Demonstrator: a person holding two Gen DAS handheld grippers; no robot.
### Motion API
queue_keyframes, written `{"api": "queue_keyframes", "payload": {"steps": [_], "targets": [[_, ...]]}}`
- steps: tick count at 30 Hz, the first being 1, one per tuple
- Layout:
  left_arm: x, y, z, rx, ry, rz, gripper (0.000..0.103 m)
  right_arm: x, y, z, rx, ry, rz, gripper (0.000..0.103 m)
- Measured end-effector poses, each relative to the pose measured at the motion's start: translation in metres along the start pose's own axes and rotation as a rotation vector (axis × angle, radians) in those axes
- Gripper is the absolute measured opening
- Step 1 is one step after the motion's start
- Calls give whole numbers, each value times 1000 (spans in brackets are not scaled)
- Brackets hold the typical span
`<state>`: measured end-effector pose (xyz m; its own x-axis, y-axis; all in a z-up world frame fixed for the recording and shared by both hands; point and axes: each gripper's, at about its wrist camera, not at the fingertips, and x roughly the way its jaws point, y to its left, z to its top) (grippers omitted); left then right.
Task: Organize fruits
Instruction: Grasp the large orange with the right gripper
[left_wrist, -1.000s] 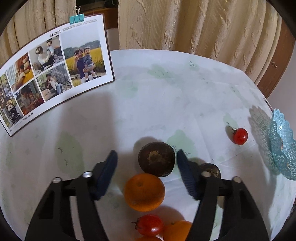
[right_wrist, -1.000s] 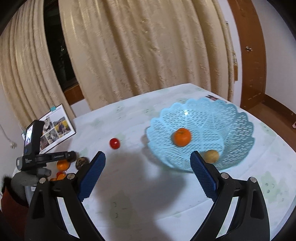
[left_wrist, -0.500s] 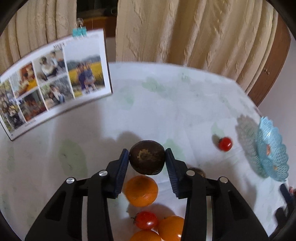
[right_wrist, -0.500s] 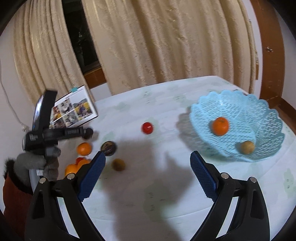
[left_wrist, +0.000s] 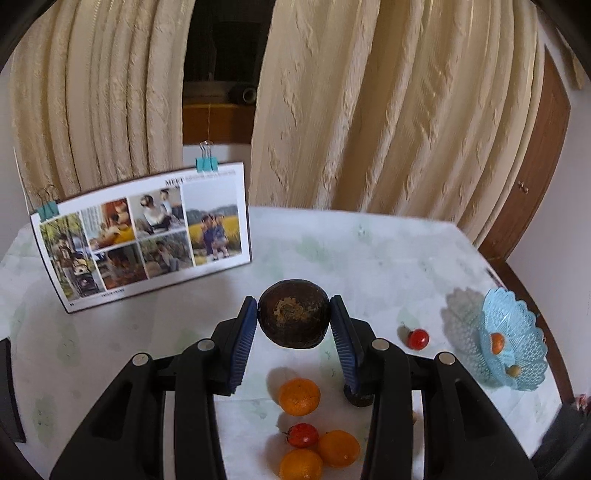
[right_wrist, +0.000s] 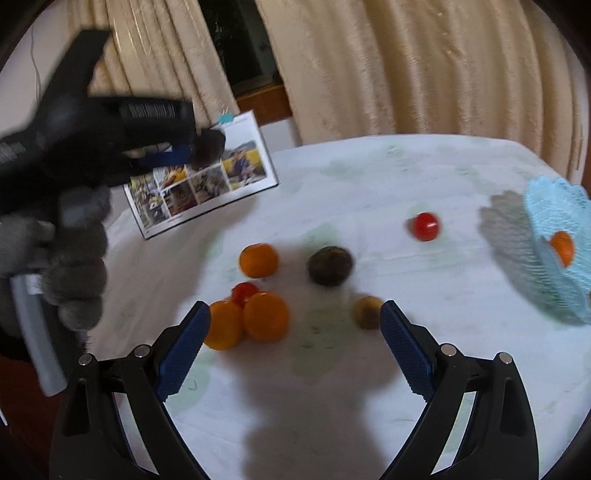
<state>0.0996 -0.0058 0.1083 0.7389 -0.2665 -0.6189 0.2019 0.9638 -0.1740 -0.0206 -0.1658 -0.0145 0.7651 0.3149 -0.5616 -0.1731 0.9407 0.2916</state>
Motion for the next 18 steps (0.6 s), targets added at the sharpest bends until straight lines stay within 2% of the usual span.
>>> {"api": "queue_keyframes", "payload": {"steps": [4, 7, 15, 16, 18], "targets": [[-10, 4, 4, -14, -19, -13, 41, 23, 4, 1, 24, 59, 32, 72], [-13, 6, 5, -21, -24, -16, 41, 36, 2, 3, 66, 87, 46, 65], [-13, 1, 3, -14, -21, -32, 41, 54, 2, 4, 109, 129, 88, 56], [-13, 0, 3, -12, -21, -34, 41, 55, 2, 5, 113, 131, 93, 50], [-13, -1, 2, -12, -19, -35, 41, 55, 2, 6, 111, 137, 102, 43]]}}
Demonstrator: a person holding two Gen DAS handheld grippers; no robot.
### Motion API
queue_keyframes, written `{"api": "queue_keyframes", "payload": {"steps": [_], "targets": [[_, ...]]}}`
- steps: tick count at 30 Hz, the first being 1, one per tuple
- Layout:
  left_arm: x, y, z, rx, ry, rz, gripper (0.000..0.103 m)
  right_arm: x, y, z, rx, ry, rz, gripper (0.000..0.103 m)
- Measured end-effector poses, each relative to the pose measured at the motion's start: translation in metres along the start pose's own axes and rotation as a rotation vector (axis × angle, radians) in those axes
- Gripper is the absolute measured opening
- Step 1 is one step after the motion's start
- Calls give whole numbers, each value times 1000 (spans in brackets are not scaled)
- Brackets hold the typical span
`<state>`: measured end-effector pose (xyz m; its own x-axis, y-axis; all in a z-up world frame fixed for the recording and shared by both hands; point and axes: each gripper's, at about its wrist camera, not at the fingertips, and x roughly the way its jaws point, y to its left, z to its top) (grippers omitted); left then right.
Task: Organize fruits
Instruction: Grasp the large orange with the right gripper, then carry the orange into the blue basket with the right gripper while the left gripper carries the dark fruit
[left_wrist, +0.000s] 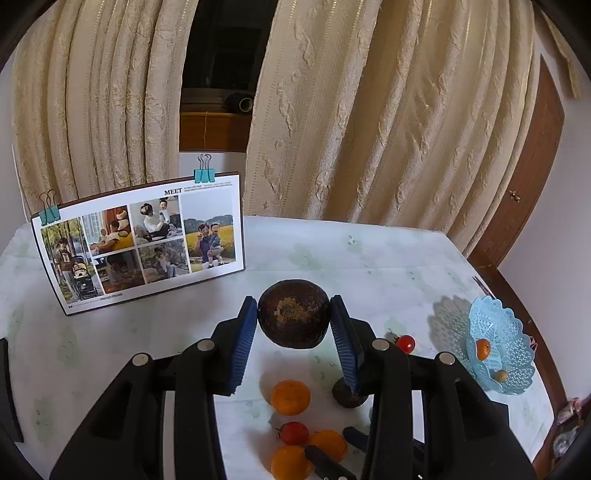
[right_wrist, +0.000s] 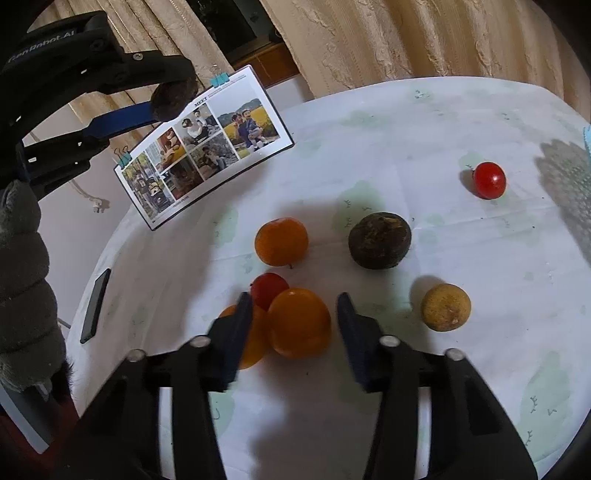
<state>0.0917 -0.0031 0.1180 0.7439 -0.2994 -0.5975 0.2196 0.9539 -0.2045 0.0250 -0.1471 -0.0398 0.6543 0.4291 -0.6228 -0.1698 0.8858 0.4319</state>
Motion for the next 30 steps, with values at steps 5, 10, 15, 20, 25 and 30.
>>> {"api": "queue_keyframes", "payload": {"steps": [5, 10, 15, 20, 25, 30], "targets": [[3, -3, -2, 4, 10, -8, 41, 2, -4, -1, 17, 17, 10, 38], [4, -4, -2, 8, 10, -10, 41, 5, -5, 0, 26, 33, 29, 38], [3, -5, -2, 7, 7, -13, 41, 4, -7, 0, 39, 44, 44, 38], [2, -7, -2, 11, 4, -15, 41, -7, -6, -5, 30, 26, 48, 38], [1, -12, -3, 23, -1, -17, 41, -33, -11, -4, 29, -48, 19, 38], [-1, -20, -5, 39, -5, -22, 41, -66, -32, -2, 72, -132, -32, 38]]}}
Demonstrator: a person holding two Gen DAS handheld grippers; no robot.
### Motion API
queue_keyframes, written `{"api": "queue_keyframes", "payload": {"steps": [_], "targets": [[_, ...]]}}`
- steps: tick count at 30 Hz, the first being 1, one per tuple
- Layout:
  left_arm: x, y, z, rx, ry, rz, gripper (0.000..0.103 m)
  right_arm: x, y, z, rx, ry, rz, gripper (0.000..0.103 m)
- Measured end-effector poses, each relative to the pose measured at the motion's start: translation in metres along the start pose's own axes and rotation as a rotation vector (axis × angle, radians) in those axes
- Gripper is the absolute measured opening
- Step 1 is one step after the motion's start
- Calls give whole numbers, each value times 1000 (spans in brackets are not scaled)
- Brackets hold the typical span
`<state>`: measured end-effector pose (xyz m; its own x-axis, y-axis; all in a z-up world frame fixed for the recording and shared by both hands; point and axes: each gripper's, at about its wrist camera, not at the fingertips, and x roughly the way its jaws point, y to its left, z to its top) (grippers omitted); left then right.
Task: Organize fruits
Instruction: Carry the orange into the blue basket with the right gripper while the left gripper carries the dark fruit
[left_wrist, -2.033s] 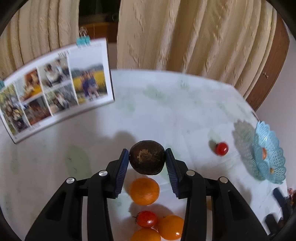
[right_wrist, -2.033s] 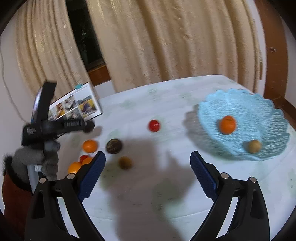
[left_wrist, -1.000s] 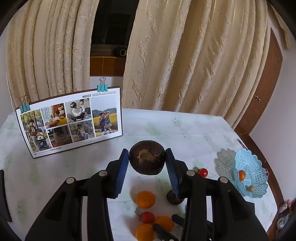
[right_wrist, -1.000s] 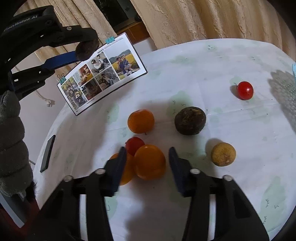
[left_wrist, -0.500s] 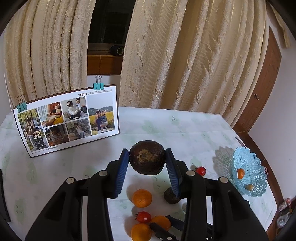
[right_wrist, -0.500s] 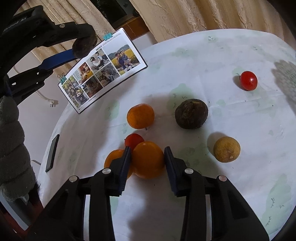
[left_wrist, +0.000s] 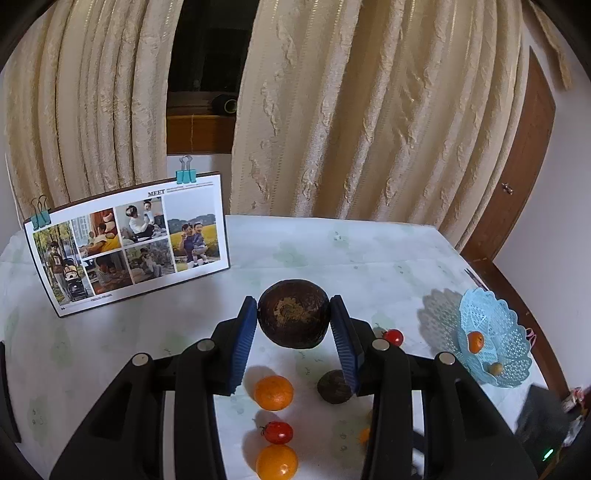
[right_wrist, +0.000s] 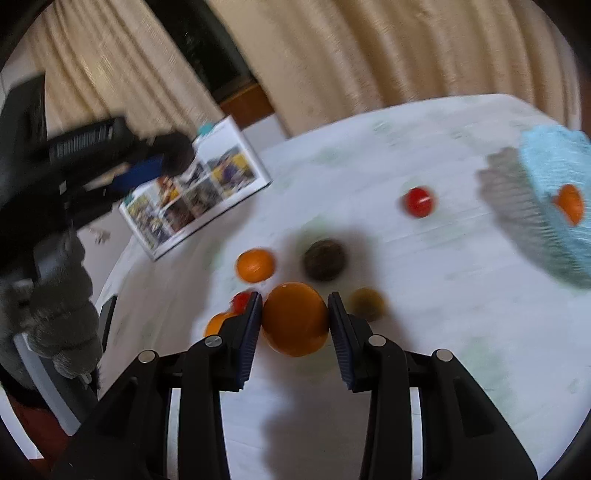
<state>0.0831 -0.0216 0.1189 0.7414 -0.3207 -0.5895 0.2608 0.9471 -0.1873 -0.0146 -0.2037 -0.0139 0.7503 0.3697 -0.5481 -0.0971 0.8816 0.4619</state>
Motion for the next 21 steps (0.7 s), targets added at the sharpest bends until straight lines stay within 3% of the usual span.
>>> {"api": "queue_keyframes", "payload": {"steps": [12, 21], "targets": [[0, -33, -13, 80, 12, -32, 41, -86, -71, 18, 129, -209, -165, 38], [-1, -57, -25, 132, 27, -67, 41, -126, -120, 24, 184, -301, -306, 38]]}}
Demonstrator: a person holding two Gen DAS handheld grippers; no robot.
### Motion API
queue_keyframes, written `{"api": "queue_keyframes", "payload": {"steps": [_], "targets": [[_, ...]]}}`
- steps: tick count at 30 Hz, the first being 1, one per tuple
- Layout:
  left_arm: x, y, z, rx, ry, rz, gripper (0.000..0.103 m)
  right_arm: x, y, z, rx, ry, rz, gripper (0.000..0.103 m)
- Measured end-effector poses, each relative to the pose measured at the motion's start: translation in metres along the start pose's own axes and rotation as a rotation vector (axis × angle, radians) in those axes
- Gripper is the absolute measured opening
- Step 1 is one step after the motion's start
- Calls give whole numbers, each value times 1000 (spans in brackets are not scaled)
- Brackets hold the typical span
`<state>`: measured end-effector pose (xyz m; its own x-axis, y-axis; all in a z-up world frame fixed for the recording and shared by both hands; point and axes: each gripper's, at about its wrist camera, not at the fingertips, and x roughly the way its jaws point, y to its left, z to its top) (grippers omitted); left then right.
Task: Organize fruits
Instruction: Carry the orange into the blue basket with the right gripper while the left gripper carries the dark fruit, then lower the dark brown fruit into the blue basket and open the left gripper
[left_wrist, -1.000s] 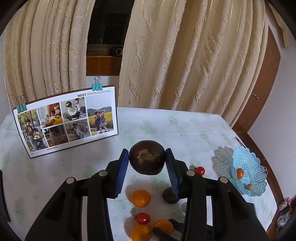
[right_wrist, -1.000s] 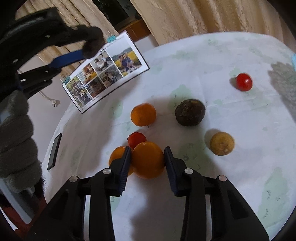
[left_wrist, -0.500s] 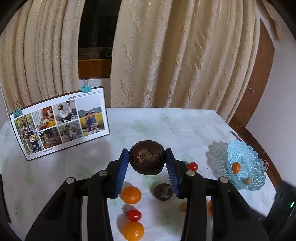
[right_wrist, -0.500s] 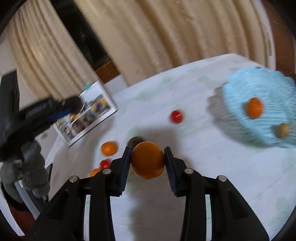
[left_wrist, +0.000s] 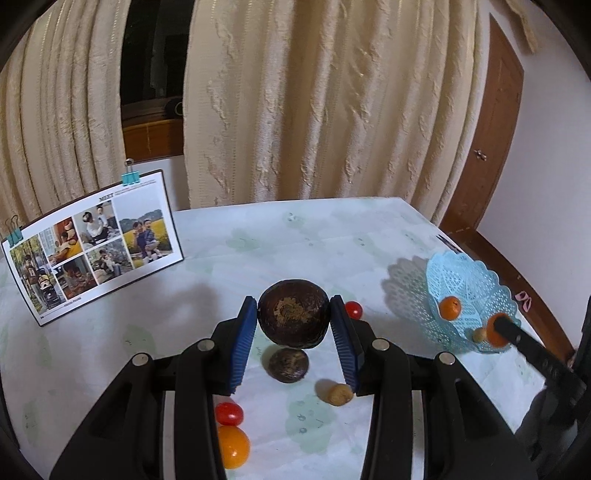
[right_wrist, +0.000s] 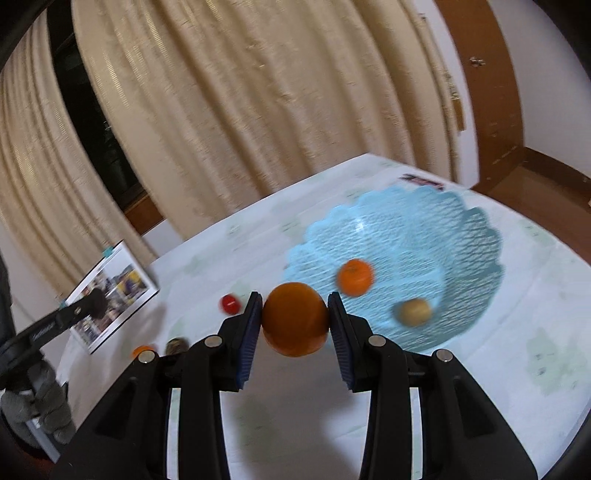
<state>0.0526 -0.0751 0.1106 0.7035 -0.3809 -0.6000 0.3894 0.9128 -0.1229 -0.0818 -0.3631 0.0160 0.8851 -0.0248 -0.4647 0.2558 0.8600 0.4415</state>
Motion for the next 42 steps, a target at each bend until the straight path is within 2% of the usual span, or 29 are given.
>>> {"api": "queue_keyframes", "payload": {"steps": [14, 17, 19, 24, 27, 31, 34, 37, 42], "targets": [[7, -27, -13, 68, 25, -15, 41, 5, -65, 8, 98, -29, -159, 38], [11, -31, -14, 77, 33, -9, 41, 1, -74, 12, 110, -59, -187, 42], [12, -33, -15, 81, 35, -7, 41, -3, -78, 13, 121, -86, -198, 50], [13, -42, -16, 87, 40, -25, 41, -13, -81, 8, 113, -159, -270, 50], [14, -54, -17, 103, 43, -42, 41, -18, -83, 2, 122, -204, -307, 60], [18, -78, -18, 130, 48, -78, 41, -24, -84, -7, 111, -262, -362, 62], [23, -95, -19, 147, 52, -107, 41, -27, -87, -11, 122, -288, -371, 68], [31, -116, -21, 163, 61, -141, 41, -30, -91, -13, 139, -309, -368, 69], [47, -148, -26, 192, 82, -193, 41, -32, -92, -15, 152, -310, -350, 74]]}}
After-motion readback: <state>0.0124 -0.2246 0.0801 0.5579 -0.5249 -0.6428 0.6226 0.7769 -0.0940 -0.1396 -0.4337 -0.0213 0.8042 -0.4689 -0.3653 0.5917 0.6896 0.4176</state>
